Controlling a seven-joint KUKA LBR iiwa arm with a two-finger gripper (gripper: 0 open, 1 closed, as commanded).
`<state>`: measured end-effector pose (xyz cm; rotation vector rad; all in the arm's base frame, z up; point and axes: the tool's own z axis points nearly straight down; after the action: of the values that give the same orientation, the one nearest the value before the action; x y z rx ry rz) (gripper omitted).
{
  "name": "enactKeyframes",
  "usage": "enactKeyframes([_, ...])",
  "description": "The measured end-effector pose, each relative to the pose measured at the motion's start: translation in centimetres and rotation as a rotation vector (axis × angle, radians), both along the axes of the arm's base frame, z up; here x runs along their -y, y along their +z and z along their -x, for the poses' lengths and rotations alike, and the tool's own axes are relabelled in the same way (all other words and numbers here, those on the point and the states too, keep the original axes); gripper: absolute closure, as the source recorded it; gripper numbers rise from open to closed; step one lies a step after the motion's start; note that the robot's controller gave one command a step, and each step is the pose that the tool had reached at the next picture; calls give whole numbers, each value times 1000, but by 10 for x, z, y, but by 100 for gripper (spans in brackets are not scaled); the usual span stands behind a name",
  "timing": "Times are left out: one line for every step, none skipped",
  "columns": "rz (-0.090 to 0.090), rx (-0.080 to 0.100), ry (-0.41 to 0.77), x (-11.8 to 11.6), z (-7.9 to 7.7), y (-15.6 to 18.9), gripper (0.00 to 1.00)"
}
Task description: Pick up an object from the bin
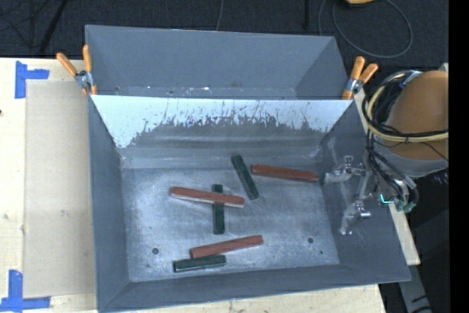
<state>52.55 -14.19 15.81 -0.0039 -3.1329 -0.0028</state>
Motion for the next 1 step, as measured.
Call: enactKeyframes([2,7,3,-1,-2,4,0])
